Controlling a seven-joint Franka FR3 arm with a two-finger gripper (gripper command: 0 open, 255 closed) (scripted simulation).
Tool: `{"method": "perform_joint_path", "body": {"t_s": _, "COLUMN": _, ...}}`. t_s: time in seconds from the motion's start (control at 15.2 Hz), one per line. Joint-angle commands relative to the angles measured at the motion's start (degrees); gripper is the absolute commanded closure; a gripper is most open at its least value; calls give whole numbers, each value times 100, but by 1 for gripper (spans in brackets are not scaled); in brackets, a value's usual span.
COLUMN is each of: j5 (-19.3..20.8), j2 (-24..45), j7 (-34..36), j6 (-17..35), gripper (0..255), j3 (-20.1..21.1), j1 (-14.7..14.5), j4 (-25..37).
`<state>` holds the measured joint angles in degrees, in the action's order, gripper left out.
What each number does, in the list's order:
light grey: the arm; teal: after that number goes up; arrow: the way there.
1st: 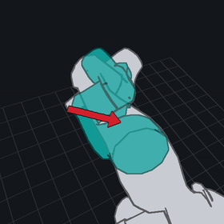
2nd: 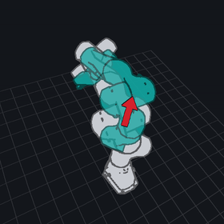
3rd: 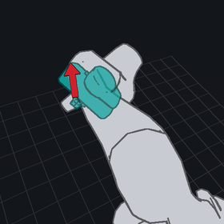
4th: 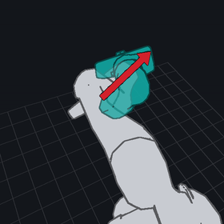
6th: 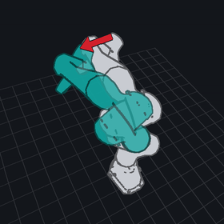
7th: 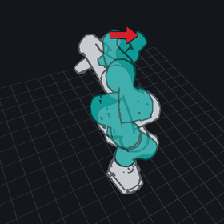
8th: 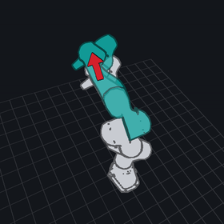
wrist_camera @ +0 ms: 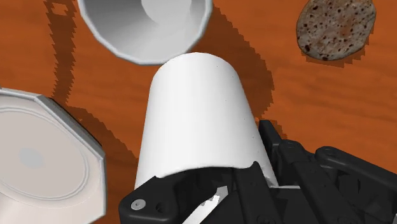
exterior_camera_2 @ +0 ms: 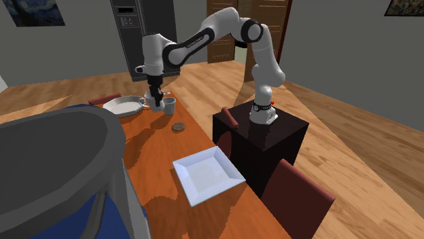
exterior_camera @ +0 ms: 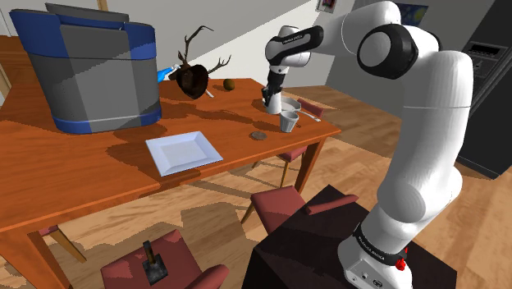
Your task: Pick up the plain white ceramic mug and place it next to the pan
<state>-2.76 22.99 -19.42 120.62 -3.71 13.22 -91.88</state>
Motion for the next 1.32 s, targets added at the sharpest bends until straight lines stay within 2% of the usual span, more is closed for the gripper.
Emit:
{"method": "perform_joint_path", "body": {"t_s": 0.0, "j5": 7, "j2": 127, "j7": 15, "j6": -23, "gripper": 255, "j3": -25, "j1": 23, "j4": -218}}
{"method": "perform_joint_path", "body": {"t_s": 0.66, "j5": 11, "j2": 192, "j7": 16, "j6": 123, "gripper": 255, "j3": 1, "j1": 44, "j4": -298}}
{"method": "perform_joint_path", "body": {"t_s": 0.73, "j5": 12, "j2": 186, "j7": 26, "j6": 123, "gripper": 0, "j3": 4, "j1": 37, "j4": -303}}
{"method": "perform_joint_path", "body": {"t_s": 1.06, "j5": 11, "j2": 192, "j7": 16, "j6": 123, "gripper": 0, "j3": 1, "j1": 44, "j4": -298}}
{"method": "perform_joint_path", "body": {"t_s": 1.25, "j5": 33, "j2": -34, "j7": 30, "j6": -354, "gripper": 0, "j3": -10, "j1": 43, "j4": -46}}
